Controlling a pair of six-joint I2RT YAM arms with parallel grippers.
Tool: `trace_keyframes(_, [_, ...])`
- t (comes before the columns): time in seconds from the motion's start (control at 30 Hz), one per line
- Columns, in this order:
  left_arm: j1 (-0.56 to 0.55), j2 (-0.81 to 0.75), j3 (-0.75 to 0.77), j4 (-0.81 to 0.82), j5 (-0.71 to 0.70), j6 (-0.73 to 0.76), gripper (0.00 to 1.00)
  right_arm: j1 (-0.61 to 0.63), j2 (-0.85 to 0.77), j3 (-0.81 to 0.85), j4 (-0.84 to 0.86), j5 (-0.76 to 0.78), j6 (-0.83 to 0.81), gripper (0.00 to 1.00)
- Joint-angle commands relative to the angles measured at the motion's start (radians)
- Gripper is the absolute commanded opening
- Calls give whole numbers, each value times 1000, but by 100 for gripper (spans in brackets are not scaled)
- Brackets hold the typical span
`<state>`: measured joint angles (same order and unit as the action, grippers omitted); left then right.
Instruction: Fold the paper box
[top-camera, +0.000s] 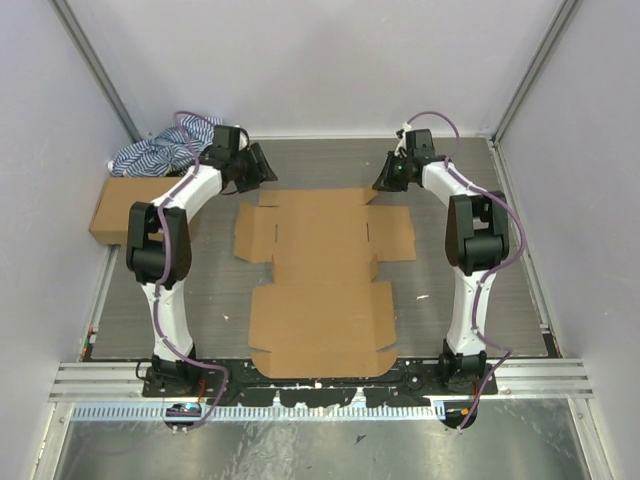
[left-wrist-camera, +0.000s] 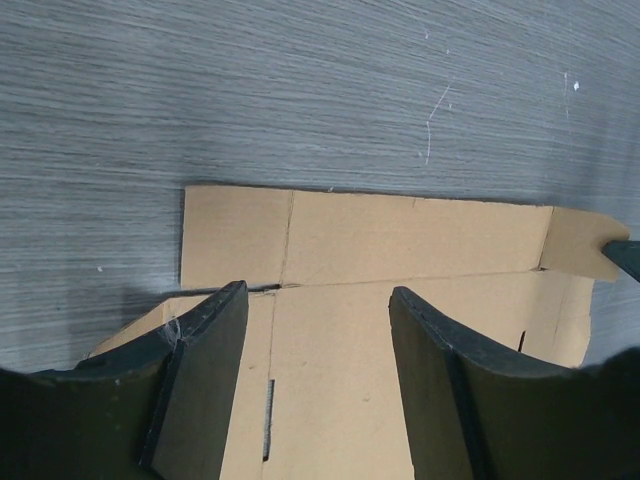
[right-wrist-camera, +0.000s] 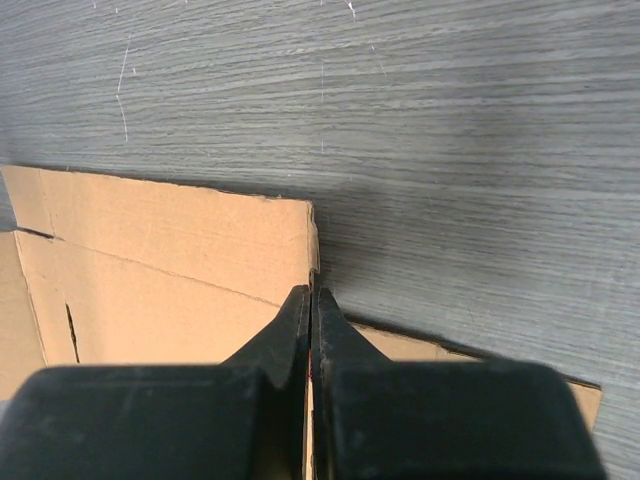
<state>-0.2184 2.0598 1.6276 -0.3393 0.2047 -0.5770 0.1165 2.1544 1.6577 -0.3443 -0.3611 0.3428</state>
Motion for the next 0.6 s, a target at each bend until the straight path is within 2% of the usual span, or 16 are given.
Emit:
trace_keyframes(0.0, [4, -69, -21, 4, 16, 17, 66, 6, -120, -23, 32, -24, -3, 1])
trace_keyframes(0.17, [4, -92, -48, 11, 5, 41, 66, 10, -223, -102, 84, -28, -24, 1])
trace_keyframes(0.37, [4, -94, -69, 22, 1, 49, 66, 10, -348, -224, 180, -108, -39, 1])
trace_keyframes(0.57, [6, -97, -77, 28, -4, 51, 66, 11, -413, -257, 163, -116, -60, 1])
